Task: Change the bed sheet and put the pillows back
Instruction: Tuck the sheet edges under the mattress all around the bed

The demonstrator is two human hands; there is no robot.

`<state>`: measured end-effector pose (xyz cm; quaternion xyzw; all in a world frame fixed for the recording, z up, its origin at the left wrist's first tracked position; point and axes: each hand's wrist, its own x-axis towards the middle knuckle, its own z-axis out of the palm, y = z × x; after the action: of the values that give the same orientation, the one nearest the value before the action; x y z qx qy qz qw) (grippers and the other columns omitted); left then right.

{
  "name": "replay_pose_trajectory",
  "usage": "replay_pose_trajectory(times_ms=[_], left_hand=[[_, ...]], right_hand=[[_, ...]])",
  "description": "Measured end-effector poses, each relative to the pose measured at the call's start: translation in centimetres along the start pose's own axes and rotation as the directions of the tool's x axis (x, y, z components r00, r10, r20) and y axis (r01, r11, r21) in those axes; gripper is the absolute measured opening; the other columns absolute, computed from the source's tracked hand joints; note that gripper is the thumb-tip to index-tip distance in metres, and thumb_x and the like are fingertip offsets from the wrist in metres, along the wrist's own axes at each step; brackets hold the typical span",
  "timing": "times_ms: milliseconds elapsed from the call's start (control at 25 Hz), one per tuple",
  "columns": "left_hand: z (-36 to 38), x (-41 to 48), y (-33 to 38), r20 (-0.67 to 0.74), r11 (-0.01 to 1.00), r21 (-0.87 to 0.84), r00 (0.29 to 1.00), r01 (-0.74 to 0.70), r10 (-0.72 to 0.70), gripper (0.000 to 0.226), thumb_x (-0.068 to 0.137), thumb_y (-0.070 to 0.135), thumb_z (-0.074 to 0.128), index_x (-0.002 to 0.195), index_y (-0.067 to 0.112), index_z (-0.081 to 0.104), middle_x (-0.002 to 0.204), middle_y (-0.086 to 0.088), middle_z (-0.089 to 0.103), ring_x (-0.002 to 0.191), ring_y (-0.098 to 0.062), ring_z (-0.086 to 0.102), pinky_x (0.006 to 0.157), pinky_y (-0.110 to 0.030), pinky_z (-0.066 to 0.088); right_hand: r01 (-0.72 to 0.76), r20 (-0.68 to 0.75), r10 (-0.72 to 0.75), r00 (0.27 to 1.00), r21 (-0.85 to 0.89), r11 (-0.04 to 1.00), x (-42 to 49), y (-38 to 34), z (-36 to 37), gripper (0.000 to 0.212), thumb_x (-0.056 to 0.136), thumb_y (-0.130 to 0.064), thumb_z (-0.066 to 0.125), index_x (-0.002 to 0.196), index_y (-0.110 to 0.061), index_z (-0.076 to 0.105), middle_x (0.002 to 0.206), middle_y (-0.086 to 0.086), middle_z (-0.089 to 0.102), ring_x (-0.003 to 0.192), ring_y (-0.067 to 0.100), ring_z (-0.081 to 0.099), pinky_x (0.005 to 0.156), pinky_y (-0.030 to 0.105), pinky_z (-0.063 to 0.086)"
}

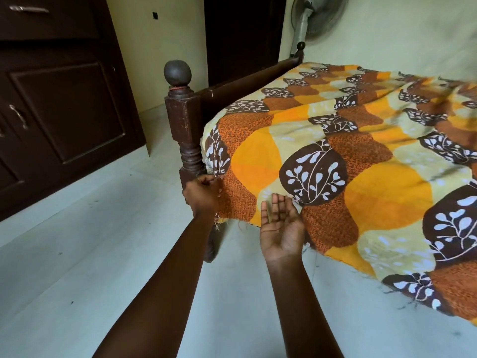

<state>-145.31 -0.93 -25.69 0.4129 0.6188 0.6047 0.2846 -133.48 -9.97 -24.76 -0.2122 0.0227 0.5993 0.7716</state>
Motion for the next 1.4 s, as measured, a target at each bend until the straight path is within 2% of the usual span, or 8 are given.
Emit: replay_pose_trajectory(times_ms=[240,360,520,720,840,1040,1200,1400], left_hand=[[0.1,1.2,4.0,0.233,0.934,-0.227,0.947,0.276,-0.223,0.019,0.088,0.009,0.061,0.069,0.007,0.061,0.081,-0.015,0.067,0.049,-0.014,0.064,0.064,-0.028,0.057],[1.0,1.0,4.9,0.494,0.645,-0.438,0.767,0.626,-0.41,0.025,0.099,0.011,0.038,0.079,0.007,0.052,0.09,-0.011,0.06,0.083,-0.022,0.066,0.096,-0.034,0.047],[2.2,0.7,3.6,0.552,0.268,-0.704,0.744,0.658,-0.377,0.029,0.1,0.006,0.027,0.088,0.003,0.054,0.089,-0.013,0.062,0.104,-0.027,0.058,0.109,-0.04,0.033],[0.5,0.5,1.5,0.196,0.664,-0.57,0.864,0.485,-0.463,0.009,0.088,-0.001,0.057,0.097,-0.002,0.058,0.105,-0.018,0.062,0.061,-0.019,0.067,0.056,-0.021,0.057],[-1.0,0.5,-0.2,0.043,0.828,-0.324,0.881,0.458,-0.471,0.04,0.078,0.015,0.073,0.114,0.005,0.057,0.108,-0.013,0.064,0.083,-0.025,0.062,0.058,-0.024,0.052],[-1.4,-0.4,-0.5,0.311,0.65,-0.409,0.767,0.641,-0.561,0.03,0.086,0.009,0.064,0.115,0.001,0.06,0.044,-0.001,0.06,0.034,-0.006,0.053,0.038,-0.016,0.046],[-1.2,0.5,2.0,0.481,0.42,-0.603,0.729,0.678,-0.487,0.033,0.099,0.018,0.041,0.111,-0.01,0.053,0.109,-0.022,0.066,0.084,-0.028,0.068,0.08,-0.028,0.054],[-0.4,-0.8,3.4,0.611,0.162,-0.711,0.716,0.684,-0.337,0.092,0.088,0.069,0.017,0.141,-0.005,0.025,0.146,-0.025,0.031,0.136,-0.041,0.028,0.112,-0.053,0.02]], right_hand=[[-0.02,0.137,0.02,0.99,0.001,1.0,0.5,-1.6,1.5,0.013,0.084,-0.018,0.06,0.095,-0.01,0.062,0.103,0.003,0.065,0.085,0.01,0.069,0.085,0.034,0.052],[-0.028,0.212,0.02,0.977,0.035,0.999,0.9,-1.6,0.9,0.063,0.024,-0.022,0.095,0.082,-0.008,0.073,0.095,0.006,0.072,0.09,0.014,0.07,0.083,0.039,0.053],[-0.033,0.216,0.028,0.976,0.021,0.999,1.4,-1.3,-0.5,0.072,0.012,-0.029,0.096,0.079,-0.009,0.075,0.098,0.007,0.072,0.094,0.015,0.069,0.085,0.041,0.052],[-0.065,0.152,0.066,0.986,-0.007,0.998,0.8,-1.5,-0.8,0.037,0.069,-0.024,0.076,0.098,-0.008,0.061,0.104,0.008,0.07,0.087,0.013,0.071,0.08,0.035,0.054],[-0.075,0.115,0.078,0.99,-0.03,0.997,0.5,-1.6,-0.5,0.023,0.096,-0.023,0.04,0.098,-0.01,0.058,0.112,0.007,0.063,0.082,0.01,0.071,0.081,0.032,0.053],[-0.094,0.111,0.099,0.989,-0.046,0.994,0.1,-1.6,-0.4,0.023,0.098,-0.023,0.039,0.097,-0.01,0.058,0.112,0.007,0.062,0.082,0.009,0.07,0.081,0.032,0.053],[-0.093,0.124,0.1,0.987,-0.064,0.994,-0.1,-1.7,-0.2,0.022,0.097,-0.024,0.04,0.097,-0.01,0.057,0.113,0.007,0.061,0.093,0.012,0.067,0.08,0.033,0.054],[-0.098,0.124,0.105,0.987,-0.062,0.993,-0.4,-1.5,0.2,0.026,0.096,-0.027,0.04,0.108,-0.01,0.054,0.13,0.009,0.053,0.122,0.017,0.051,0.087,0.034,0.051]])
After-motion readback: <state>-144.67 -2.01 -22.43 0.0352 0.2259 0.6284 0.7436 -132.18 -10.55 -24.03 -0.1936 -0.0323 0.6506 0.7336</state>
